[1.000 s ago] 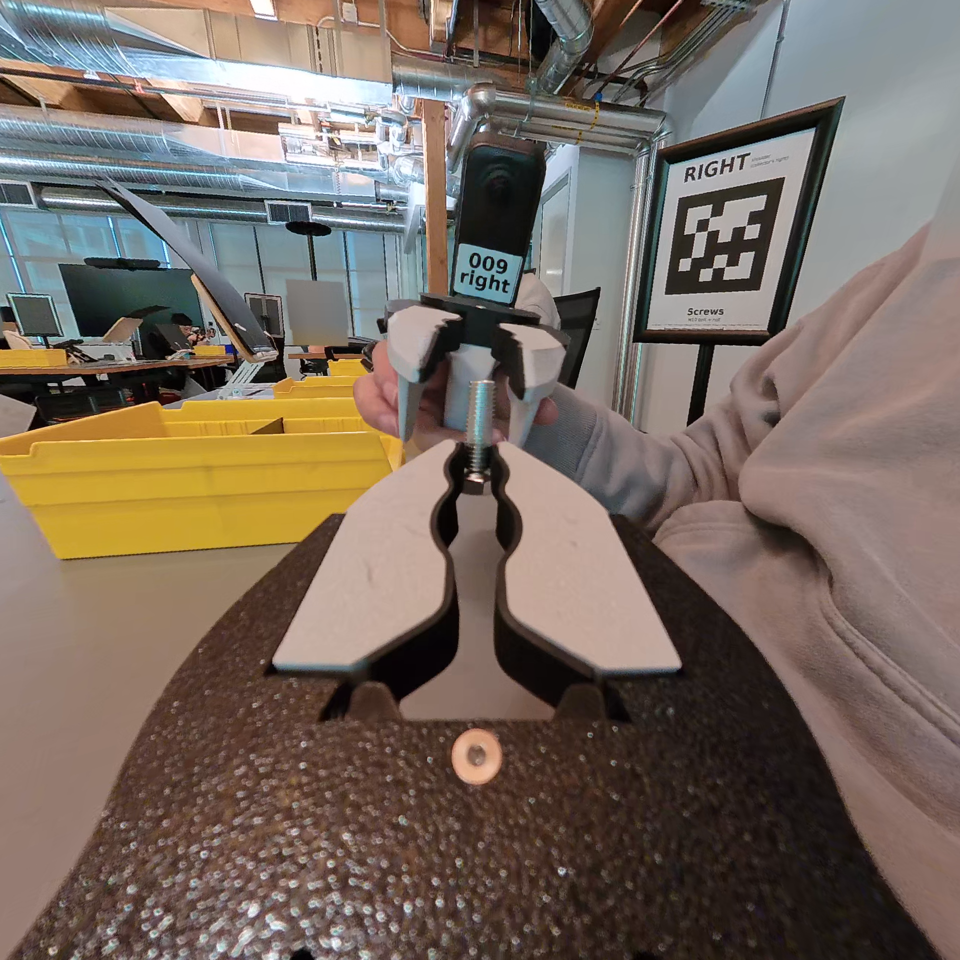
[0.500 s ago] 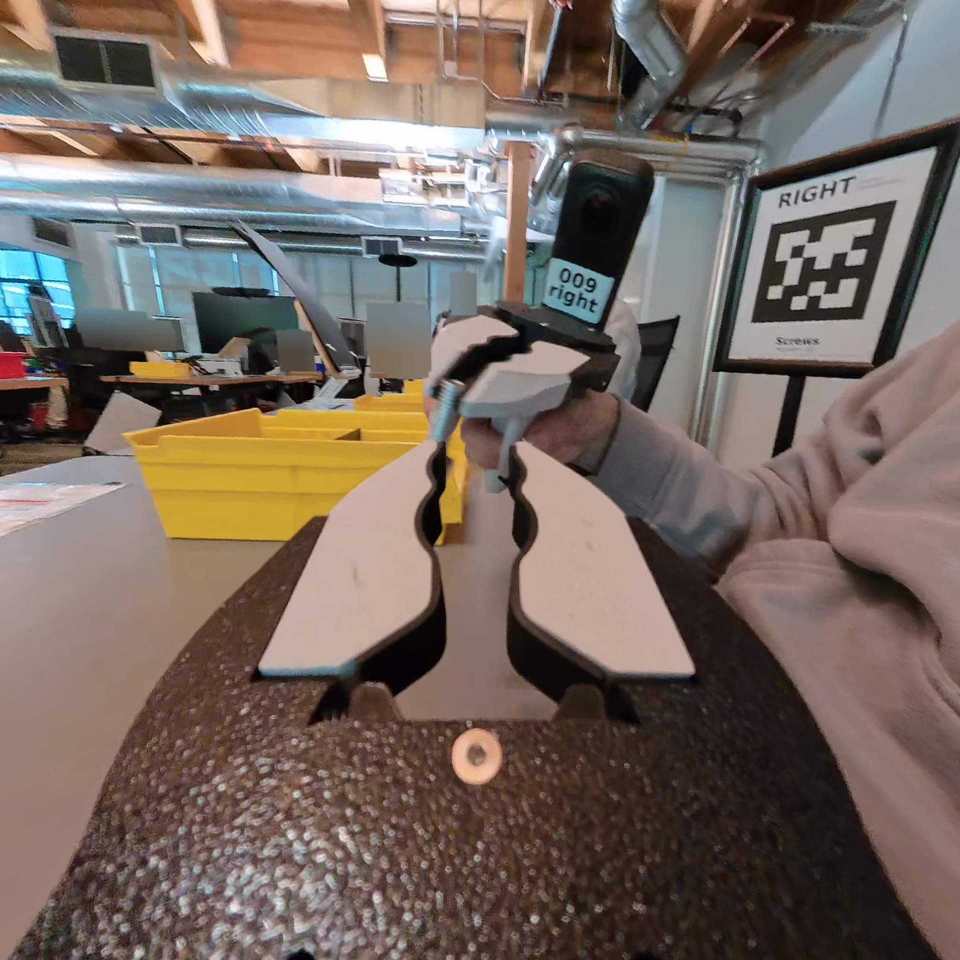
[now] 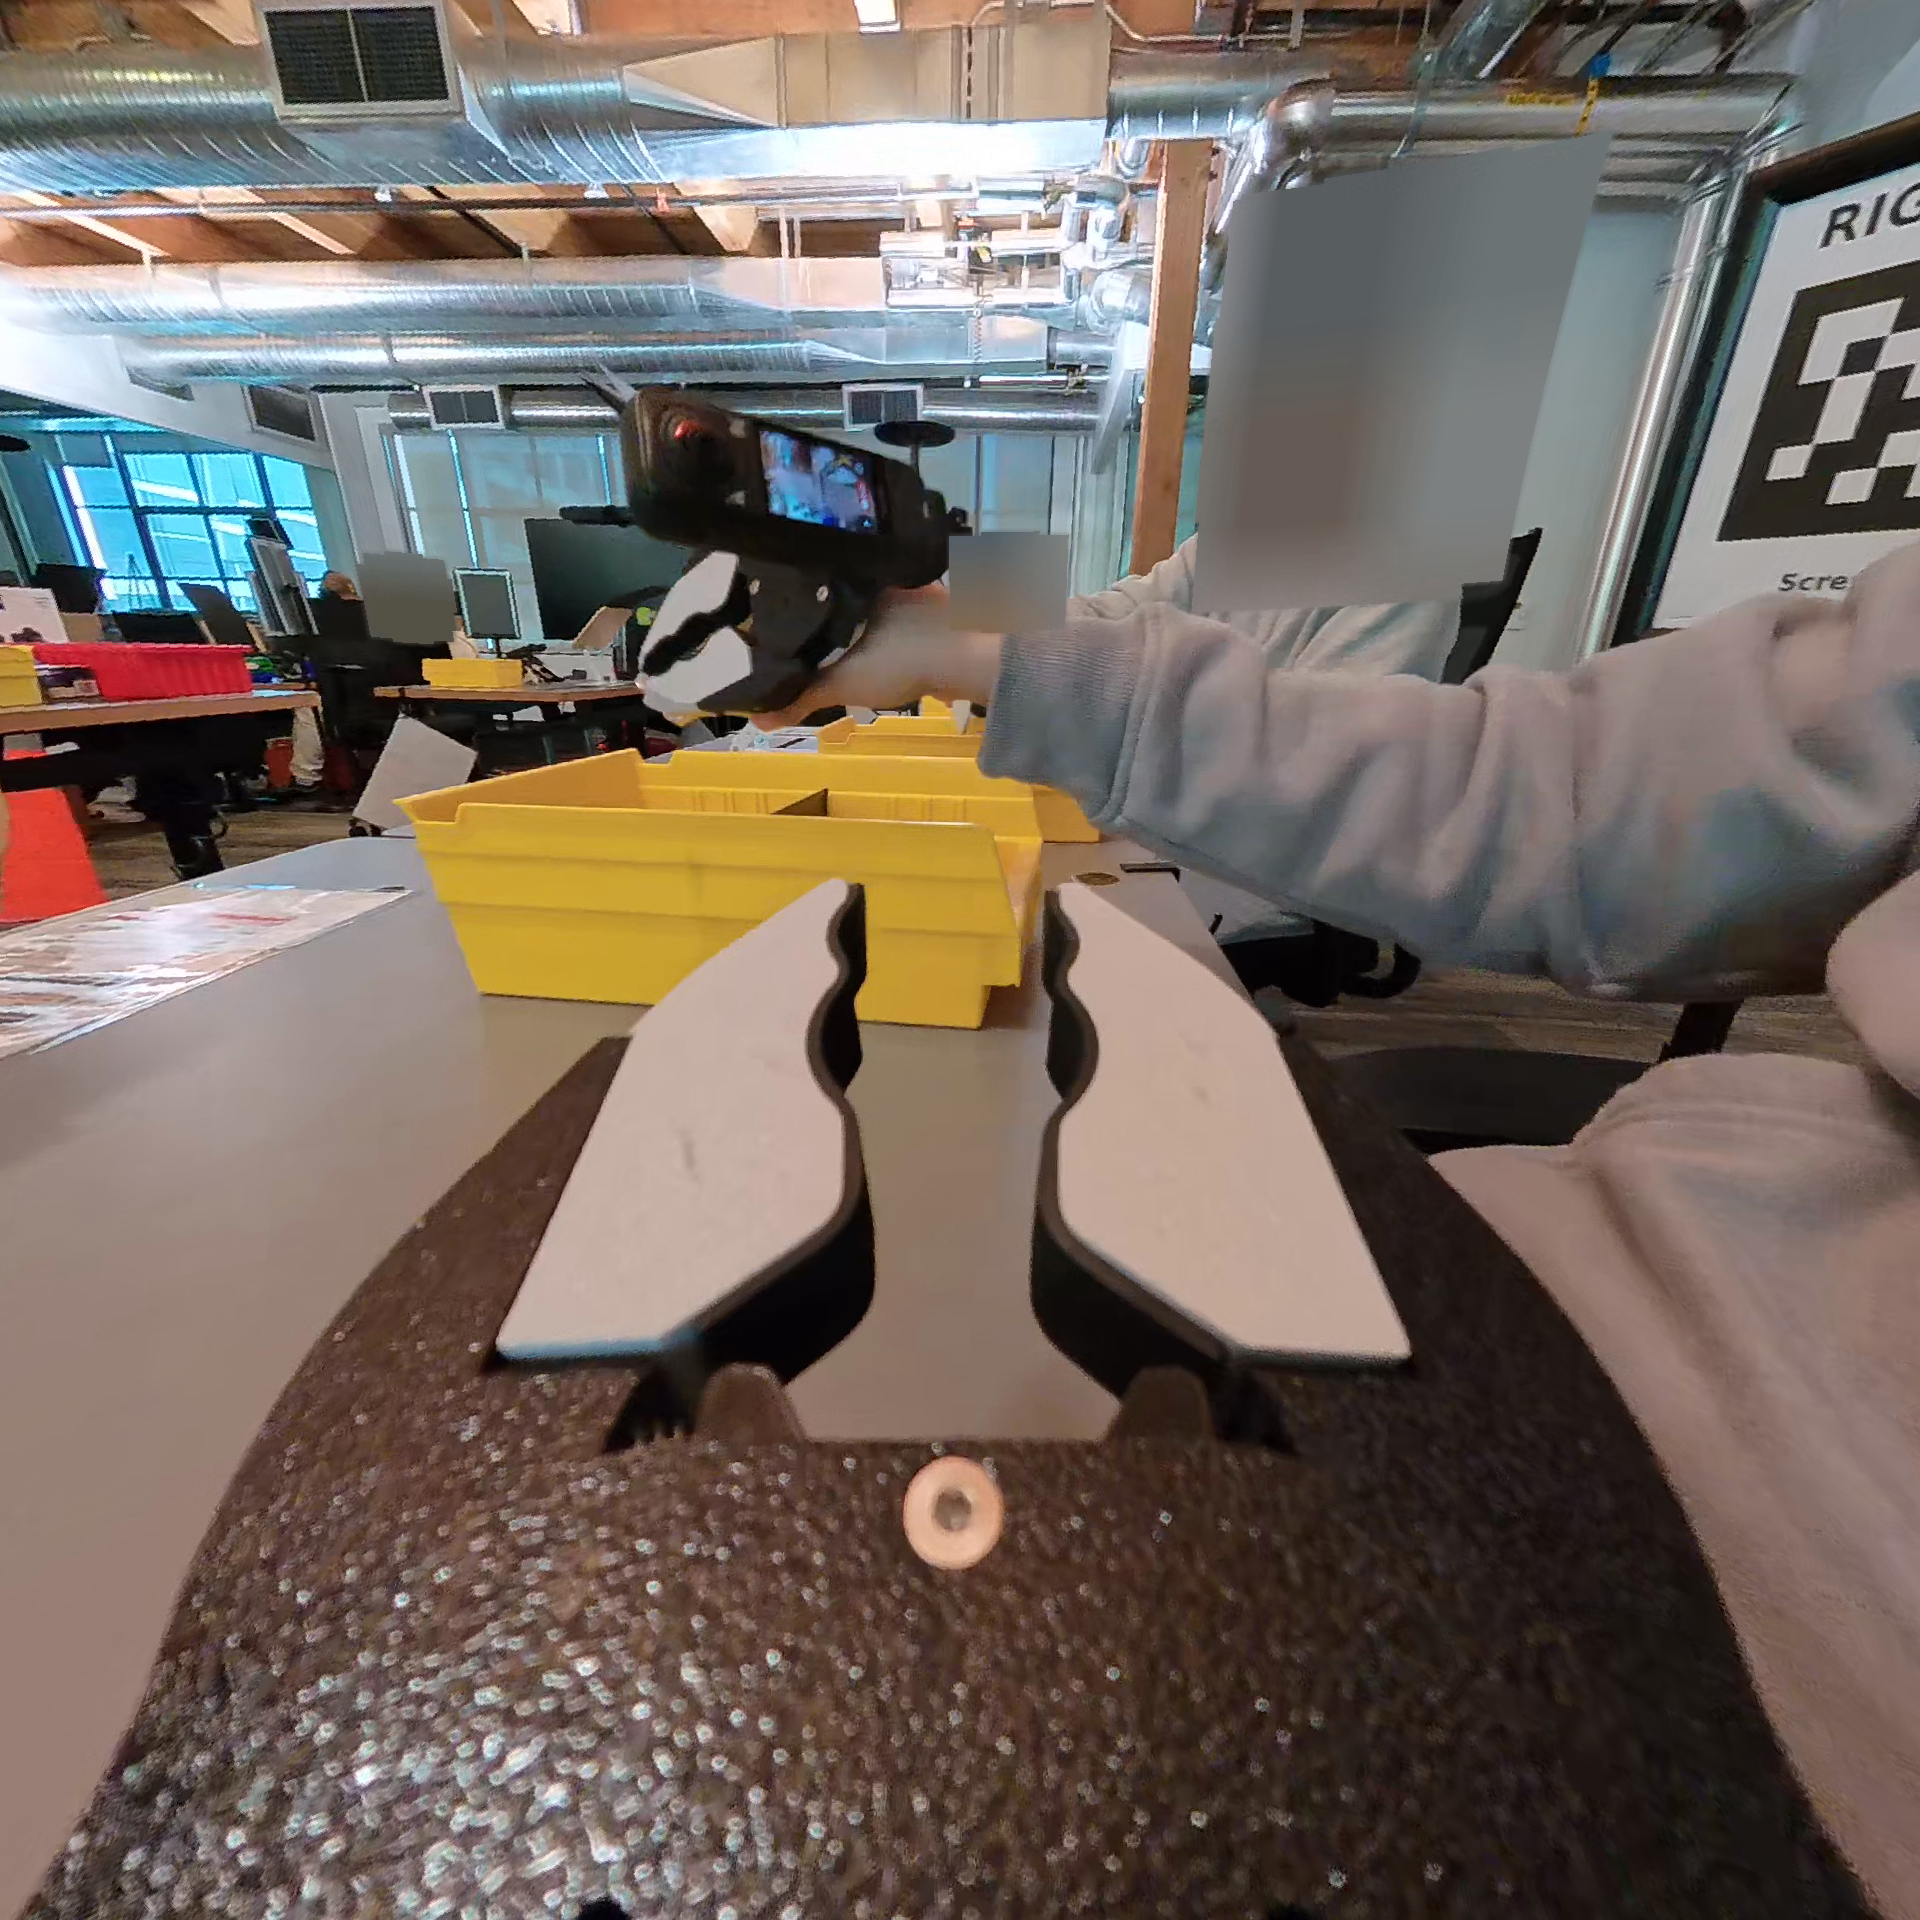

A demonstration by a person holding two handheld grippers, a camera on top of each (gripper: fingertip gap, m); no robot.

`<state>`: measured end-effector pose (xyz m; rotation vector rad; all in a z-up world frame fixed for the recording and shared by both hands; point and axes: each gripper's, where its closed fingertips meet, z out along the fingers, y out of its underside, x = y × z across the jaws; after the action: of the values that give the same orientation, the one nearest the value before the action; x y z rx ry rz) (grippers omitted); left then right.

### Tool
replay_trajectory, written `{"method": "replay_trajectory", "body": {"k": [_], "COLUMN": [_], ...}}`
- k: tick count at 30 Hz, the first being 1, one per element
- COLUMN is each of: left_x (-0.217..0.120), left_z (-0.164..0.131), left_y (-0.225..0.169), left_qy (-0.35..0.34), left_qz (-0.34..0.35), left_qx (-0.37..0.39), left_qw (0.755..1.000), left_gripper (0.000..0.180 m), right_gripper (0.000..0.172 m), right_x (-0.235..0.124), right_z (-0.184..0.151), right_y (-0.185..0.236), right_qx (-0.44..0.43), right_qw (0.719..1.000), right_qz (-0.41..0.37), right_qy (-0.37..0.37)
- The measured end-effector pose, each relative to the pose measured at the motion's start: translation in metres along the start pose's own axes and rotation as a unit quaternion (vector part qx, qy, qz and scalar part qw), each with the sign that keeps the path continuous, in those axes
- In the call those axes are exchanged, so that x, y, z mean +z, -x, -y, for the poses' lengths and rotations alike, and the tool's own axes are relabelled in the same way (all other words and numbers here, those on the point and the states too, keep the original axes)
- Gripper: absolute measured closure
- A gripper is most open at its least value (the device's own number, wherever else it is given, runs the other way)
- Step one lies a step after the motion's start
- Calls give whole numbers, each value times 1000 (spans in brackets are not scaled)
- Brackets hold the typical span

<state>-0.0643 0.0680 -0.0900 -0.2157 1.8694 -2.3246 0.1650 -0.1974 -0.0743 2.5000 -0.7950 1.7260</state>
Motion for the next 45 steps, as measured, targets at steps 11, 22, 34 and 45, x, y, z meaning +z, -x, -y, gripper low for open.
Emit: {"method": "replay_trajectory", "body": {"k": [11,22,34,45], "left_x": [32,147,226,134], "left_z": [-34,-68,-112,-85], "left_y": [10,12,63,150], "left_qy": [126,200,306,304], "left_qz": [104,205,329,337], "left_qx": [13,-21,-48,18], "left_qw": [987,958,892,891], "left_gripper": [118,78,95,170], "right_gripper": [136,109,87,90], "right_x": [16,-47,-73,-107], "right_z": [-18,-59,-95,-63], "right_y": [10,3,-12,-14], "right_qx": [79,252,349,407], "right_qw": [997,967,935,894], "right_qz": [10,-20,-18,67], "right_qy": [-2,-33,-58,-177]}}
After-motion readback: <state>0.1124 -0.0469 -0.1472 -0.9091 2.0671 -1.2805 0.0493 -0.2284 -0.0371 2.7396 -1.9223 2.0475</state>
